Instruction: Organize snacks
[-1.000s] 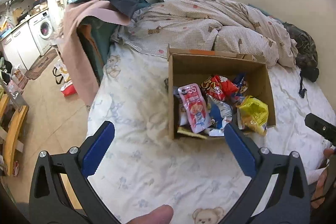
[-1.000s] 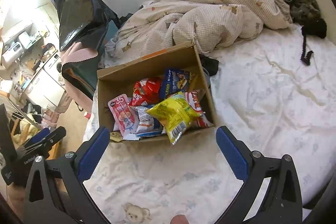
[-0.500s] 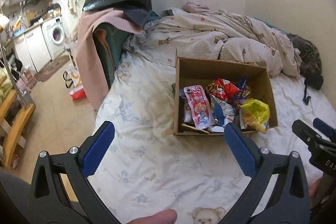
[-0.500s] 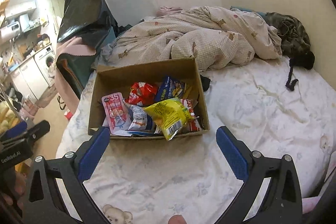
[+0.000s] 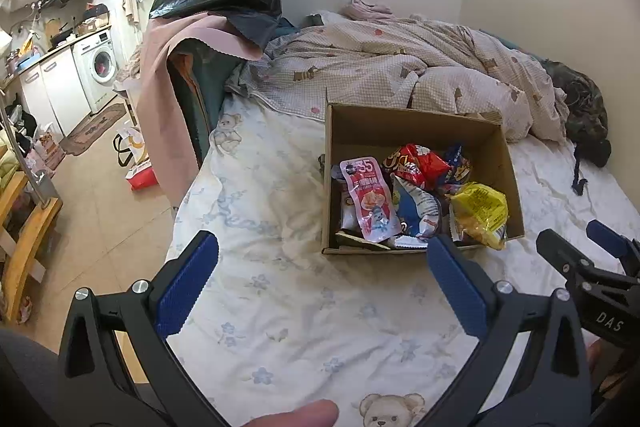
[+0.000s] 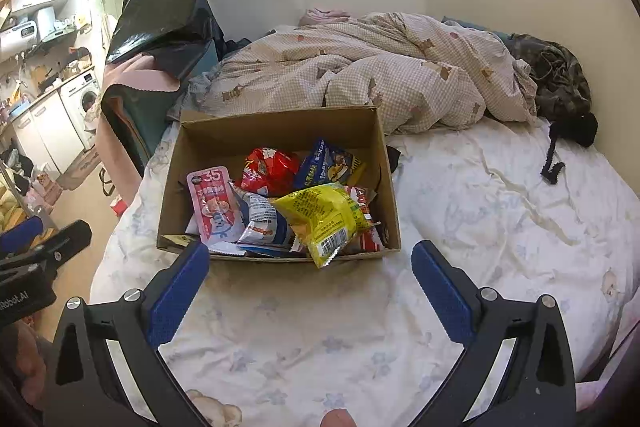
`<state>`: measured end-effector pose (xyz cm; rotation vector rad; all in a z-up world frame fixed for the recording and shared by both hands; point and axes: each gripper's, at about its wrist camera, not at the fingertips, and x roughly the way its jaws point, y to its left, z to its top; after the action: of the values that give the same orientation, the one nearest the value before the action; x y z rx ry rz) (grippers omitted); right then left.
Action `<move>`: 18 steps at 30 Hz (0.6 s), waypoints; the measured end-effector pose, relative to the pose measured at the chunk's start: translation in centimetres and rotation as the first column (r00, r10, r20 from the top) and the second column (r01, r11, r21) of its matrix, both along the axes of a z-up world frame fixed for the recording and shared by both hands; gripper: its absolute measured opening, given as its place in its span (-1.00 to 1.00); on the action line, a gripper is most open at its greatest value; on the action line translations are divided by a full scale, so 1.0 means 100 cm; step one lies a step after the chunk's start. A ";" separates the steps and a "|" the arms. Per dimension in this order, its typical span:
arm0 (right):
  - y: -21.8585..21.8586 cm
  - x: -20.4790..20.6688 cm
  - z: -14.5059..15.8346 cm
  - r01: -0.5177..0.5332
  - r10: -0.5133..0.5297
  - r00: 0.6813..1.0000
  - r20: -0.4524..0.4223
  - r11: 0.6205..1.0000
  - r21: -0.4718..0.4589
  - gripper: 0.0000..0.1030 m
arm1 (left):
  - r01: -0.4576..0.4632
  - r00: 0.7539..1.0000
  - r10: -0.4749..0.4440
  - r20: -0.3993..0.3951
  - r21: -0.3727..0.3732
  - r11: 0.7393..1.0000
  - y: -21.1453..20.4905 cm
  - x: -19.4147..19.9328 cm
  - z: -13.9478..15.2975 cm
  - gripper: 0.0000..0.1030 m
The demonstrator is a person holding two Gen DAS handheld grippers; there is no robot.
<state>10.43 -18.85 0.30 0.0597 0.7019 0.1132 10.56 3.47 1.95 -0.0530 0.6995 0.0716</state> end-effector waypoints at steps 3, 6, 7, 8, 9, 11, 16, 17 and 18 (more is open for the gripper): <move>-0.001 0.000 0.000 0.003 -0.003 1.000 -0.001 1.000 0.005 1.00 | -0.003 1.000 0.003 -0.005 -0.001 1.000 0.001 -0.001 -0.001 1.00; -0.001 0.000 0.000 0.003 -0.003 1.000 -0.002 1.000 0.008 1.00 | -0.003 1.000 0.003 -0.011 0.001 1.000 0.001 0.000 -0.002 1.00; -0.001 0.000 0.000 0.003 -0.003 1.000 -0.001 1.000 0.006 1.00 | -0.003 1.000 0.003 -0.012 0.001 1.000 0.001 0.000 -0.003 1.00; -0.001 0.000 0.000 0.002 -0.002 1.000 -0.001 1.000 0.006 1.00 | -0.003 1.000 0.003 -0.013 0.001 1.000 0.001 0.000 -0.003 1.00; 0.000 0.000 0.001 0.001 -0.001 1.000 0.000 1.000 0.003 1.00 | -0.001 1.000 0.001 -0.015 -0.001 1.000 0.001 0.000 -0.003 1.00; 0.000 -0.001 0.001 -0.001 0.001 1.000 0.002 1.000 0.002 1.00 | -0.002 1.000 0.002 -0.010 0.004 1.000 0.001 0.000 -0.003 1.00; 0.000 -0.002 0.002 0.002 -0.002 1.000 0.008 1.000 0.000 1.00 | 0.000 1.000 0.000 -0.010 0.005 1.000 0.000 0.000 -0.003 1.00; 0.000 -0.003 0.003 0.006 -0.006 1.000 0.013 1.000 -0.003 1.00 | 0.000 1.000 0.000 -0.012 0.003 1.000 0.001 0.000 -0.003 1.00; 0.000 -0.003 0.003 0.008 -0.008 1.000 0.015 1.000 -0.002 1.00 | -0.001 1.000 0.001 -0.013 0.001 1.000 0.001 0.000 -0.003 1.00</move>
<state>10.15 -18.84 0.64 0.0594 0.6868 0.1050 10.60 3.55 1.62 -0.0522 0.7121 0.0731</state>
